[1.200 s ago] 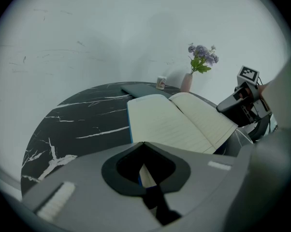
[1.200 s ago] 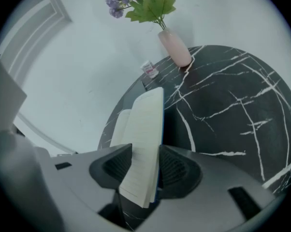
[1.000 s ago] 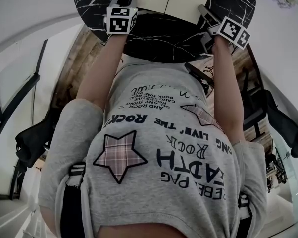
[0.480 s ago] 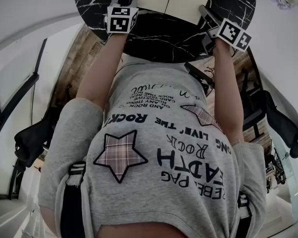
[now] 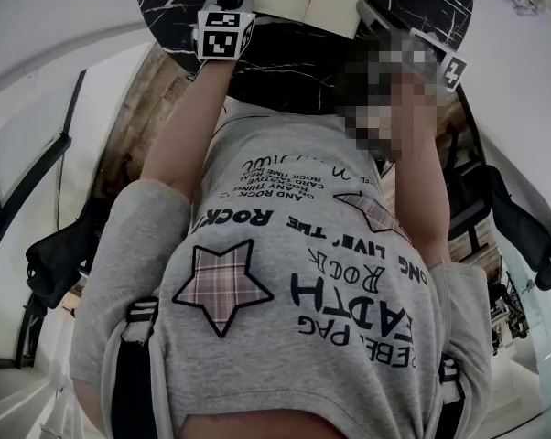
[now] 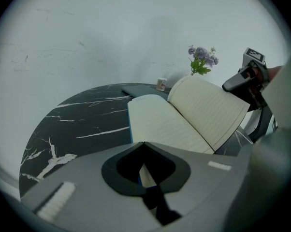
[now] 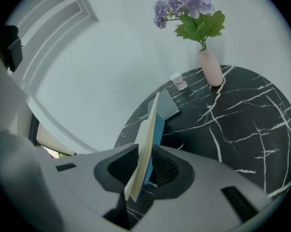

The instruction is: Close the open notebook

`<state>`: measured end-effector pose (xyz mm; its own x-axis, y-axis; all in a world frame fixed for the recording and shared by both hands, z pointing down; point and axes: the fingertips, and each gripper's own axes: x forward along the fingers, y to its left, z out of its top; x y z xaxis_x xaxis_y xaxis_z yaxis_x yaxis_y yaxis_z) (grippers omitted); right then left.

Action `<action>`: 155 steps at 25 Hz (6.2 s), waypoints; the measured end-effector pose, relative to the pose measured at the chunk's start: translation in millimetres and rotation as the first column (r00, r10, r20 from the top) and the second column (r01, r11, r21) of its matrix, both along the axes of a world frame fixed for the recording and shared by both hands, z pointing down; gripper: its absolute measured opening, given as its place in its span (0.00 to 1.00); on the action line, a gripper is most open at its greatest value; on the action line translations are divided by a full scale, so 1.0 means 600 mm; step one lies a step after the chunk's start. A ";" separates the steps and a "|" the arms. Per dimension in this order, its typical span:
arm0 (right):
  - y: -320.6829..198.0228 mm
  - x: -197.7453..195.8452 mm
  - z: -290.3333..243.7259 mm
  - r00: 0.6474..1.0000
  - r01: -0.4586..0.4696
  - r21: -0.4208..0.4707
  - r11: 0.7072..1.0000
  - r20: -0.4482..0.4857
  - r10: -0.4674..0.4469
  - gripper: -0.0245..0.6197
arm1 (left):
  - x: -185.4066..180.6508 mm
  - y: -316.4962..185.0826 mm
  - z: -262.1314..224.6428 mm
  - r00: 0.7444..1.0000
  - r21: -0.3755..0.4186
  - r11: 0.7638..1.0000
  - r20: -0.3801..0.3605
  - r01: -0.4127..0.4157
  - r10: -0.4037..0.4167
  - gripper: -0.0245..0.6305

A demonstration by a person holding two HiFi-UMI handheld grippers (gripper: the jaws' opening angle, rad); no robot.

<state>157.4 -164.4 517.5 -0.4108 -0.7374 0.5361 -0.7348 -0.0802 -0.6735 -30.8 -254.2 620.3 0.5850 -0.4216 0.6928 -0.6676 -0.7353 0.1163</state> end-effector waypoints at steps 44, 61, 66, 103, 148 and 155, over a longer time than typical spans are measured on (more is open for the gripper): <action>-0.148 -0.240 0.035 0.914 0.368 -0.064 0.928 -0.156 -0.373 0.07 | -0.100 -0.024 -0.041 0.993 0.067 0.991 -0.008 0.114 -0.114 0.05; -0.193 -0.304 0.099 0.911 0.393 -0.136 0.909 -0.079 -0.406 0.06 | -0.130 -0.025 -0.050 0.982 0.045 0.982 -0.064 0.181 -0.178 0.05; -0.200 -0.317 0.128 0.906 0.405 -0.179 0.897 -0.057 -0.420 0.06 | -0.147 -0.020 -0.047 0.975 0.025 0.978 -0.080 0.209 -0.206 0.05; -0.197 -0.251 0.005 0.909 0.404 -0.028 0.914 -0.098 -0.404 0.06 | -0.074 -0.001 -0.136 0.986 0.116 0.988 -0.138 0.106 -0.090 0.05; -0.010 0.006 -0.443 0.903 0.296 0.561 0.773 -0.428 -0.035 0.06 | -0.055 0.041 -0.489 0.891 0.370 0.895 -0.450 0.249 -0.062 0.05; -0.002 0.006 -0.448 0.879 0.313 0.563 0.765 -0.476 -0.010 0.06 | -0.060 0.039 -0.503 0.884 0.391 0.877 -0.462 0.280 -0.077 0.05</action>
